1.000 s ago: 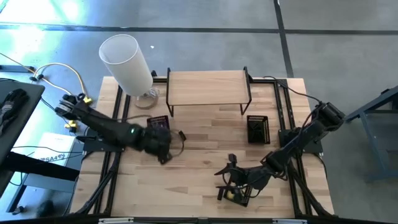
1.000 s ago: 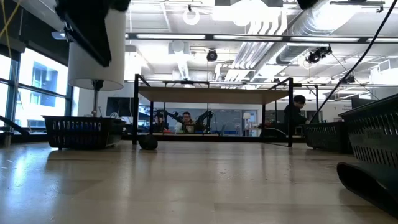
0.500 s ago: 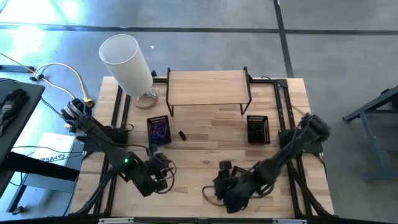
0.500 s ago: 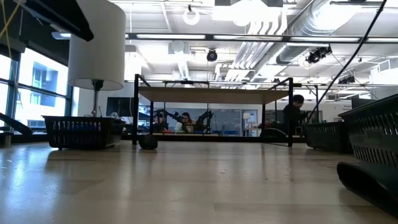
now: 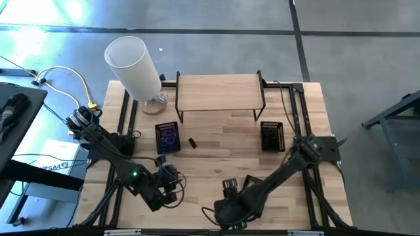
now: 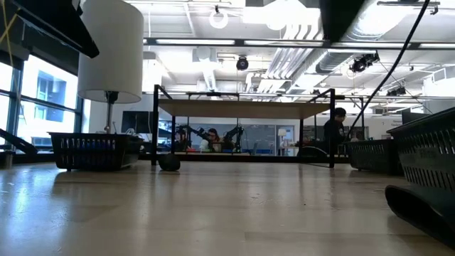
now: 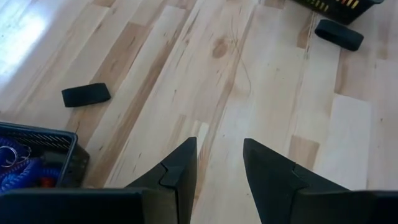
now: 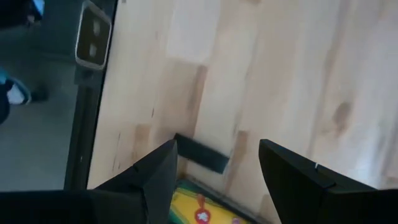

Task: Pick & Place Office Desk Supplies
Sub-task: Put the bottom rubber band into the top right bin

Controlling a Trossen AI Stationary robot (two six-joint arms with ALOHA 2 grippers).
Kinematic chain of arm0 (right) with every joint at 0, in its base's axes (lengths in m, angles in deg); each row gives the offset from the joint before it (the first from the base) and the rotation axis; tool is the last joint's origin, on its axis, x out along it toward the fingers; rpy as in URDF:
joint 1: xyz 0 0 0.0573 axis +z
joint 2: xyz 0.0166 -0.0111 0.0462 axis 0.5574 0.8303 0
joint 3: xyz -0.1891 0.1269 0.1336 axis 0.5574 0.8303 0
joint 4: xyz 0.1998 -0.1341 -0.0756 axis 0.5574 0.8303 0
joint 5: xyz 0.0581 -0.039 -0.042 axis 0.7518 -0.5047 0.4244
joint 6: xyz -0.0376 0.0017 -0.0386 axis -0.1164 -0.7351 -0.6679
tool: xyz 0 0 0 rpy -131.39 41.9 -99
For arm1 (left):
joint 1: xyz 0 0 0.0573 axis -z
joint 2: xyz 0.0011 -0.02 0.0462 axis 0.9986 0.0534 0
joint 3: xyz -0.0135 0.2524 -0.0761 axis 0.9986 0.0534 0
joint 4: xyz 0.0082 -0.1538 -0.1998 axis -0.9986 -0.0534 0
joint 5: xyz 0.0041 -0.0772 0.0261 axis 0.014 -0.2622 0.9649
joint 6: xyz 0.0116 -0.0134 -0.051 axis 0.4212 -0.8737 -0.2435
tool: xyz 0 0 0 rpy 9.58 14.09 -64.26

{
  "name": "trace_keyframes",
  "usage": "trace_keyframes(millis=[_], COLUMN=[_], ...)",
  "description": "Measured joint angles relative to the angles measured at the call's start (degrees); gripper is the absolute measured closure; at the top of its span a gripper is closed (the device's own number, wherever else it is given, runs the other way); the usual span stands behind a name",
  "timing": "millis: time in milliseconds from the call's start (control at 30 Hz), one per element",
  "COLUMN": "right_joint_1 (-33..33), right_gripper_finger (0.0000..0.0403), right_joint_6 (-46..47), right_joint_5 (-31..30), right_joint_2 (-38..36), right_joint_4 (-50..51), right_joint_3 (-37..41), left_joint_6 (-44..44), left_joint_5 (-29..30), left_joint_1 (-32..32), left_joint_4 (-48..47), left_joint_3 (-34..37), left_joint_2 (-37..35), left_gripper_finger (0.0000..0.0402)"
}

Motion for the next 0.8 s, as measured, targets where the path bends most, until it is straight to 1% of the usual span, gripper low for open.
trace_keyframes(millis=[133, 300, 467, 533, 800], right_joint_1=[-0.2, -0.5, -0.4, -0.4, -0.5], right_gripper_finger=[0.0188, 0.0188, 0.0188, 0.0188, 0.0188], right_joint_6=[0.1, 0.4, 0.4, -0.7, -9.0], right_joint_5=[2.0, 5.1, 5.2, 5.4, 10.7], right_joint_2=[2.1, 3.7, 3.6, 3.6, 6.4], right_joint_4=[0.5, -2.5, -3.8, -3.7, -4.9], right_joint_3=[0.0, 0.0, 0.0, 0.0, 0.2], left_joint_6=[0.2, 0.6, 0.2, 0.2, 0.0], left_joint_5=[0.0, 0.0, 0.0, 0.0, 0.0], left_joint_1=[0.0, 0.0, 0.0, 0.3, 0.6], left_joint_4=[0.4, 1.0, 1.2, 1.2, 2.3], left_joint_3=[0.0, 0.0, 0.0, 0.0, 0.0], left_joint_2=[0.0, 0.0, 0.0, 0.0, 0.0], left_gripper_finger=[0.0277, 0.0277, 0.0277, 0.0277, 0.0277])
